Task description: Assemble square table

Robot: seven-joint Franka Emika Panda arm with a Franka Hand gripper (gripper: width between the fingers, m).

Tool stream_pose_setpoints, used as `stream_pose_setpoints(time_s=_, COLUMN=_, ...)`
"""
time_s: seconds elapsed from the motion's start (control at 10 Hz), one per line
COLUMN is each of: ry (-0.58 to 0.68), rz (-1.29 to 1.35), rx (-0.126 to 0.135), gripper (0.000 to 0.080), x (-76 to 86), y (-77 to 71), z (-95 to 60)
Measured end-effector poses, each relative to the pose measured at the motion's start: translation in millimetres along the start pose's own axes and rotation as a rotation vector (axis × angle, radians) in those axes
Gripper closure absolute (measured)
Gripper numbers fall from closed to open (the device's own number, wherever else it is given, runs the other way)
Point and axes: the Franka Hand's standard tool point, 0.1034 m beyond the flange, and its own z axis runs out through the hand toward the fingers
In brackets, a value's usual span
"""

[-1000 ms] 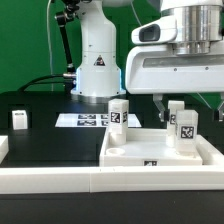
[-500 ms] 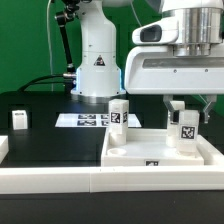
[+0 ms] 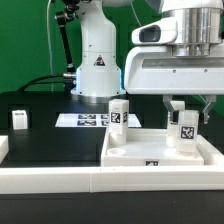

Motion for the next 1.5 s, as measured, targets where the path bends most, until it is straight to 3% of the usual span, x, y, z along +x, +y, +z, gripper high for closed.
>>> stream_pose_setpoints(time_s=0.8, ry=-0.001, rz=0.816, rx=0.003, gripper=0.0509, x=-4.6, y=-9.6, z=2.2)
stream_pose_setpoints(time_s=1.1, ry=-0.006, rz=1.119, rx=-0.007, gripper=0.0509, x=-6.2, y=-10.8, z=2.2)
stream_pose_setpoints(time_s=1.5, ry=-0.017, rz=1.429, rx=0.009, gripper=0.0509, x=-4.8, y=-10.8, z=2.8)
